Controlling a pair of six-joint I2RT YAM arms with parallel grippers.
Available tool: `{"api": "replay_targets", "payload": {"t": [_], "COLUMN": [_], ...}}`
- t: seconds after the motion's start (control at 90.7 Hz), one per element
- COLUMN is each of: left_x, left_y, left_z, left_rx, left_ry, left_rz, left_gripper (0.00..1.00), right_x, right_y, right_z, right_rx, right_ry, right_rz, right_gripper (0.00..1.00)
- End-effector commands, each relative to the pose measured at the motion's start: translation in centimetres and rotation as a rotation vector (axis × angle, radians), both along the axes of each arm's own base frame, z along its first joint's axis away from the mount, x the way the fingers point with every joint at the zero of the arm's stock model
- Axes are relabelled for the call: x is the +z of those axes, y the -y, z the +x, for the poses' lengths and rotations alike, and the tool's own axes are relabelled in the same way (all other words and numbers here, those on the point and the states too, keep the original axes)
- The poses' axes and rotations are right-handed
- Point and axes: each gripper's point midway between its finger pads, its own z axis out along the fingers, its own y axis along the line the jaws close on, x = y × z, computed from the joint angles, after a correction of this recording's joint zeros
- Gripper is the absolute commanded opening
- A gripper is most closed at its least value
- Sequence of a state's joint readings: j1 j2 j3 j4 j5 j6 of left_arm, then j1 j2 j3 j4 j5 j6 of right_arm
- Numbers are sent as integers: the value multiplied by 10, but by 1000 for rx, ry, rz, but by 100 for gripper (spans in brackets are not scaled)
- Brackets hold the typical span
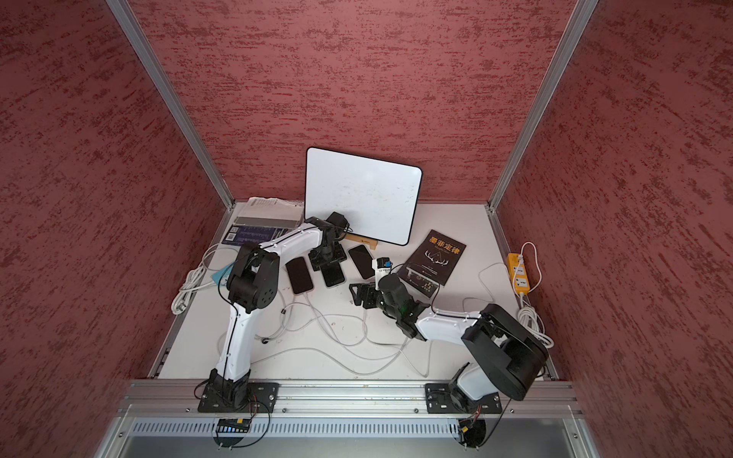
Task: Plug the charging cable into the phone
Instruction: Pick up the phone at the center of the board.
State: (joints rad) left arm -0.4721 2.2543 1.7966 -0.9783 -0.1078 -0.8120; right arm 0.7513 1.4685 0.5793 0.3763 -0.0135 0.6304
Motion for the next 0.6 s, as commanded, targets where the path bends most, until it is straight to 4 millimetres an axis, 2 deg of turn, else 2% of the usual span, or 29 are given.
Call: {"api": "replay_targets", "payload": {"t": [0.0, 0.132, 0.287, 0.43, 0.584], "left_x": [-3, 15, 47, 72, 82], "left_y": [-14, -20, -12, -7, -14], "left_z": [-1, 1, 2, -3, -10], "left_rx": [3, 13, 9, -11, -27], "left_ry": [-17, 34, 111, 178, 211], "left_rz": [-35, -87, -164, -211, -213], "left_gripper": [0, 0, 0, 0, 0], "right_x": [-12, -24, -42, -69, -85], "right_y": [22, 39, 37, 22, 8], "right_z": [-11, -29, -39, -41, -41], "right_rx": [-64, -113, -104, -67, -42], "right_ry": [-128, -215, -300, -378, -421], "right_rz": [-165, -215, -248, -254, -263], "right_gripper": [81, 77, 66, 56, 50]}}
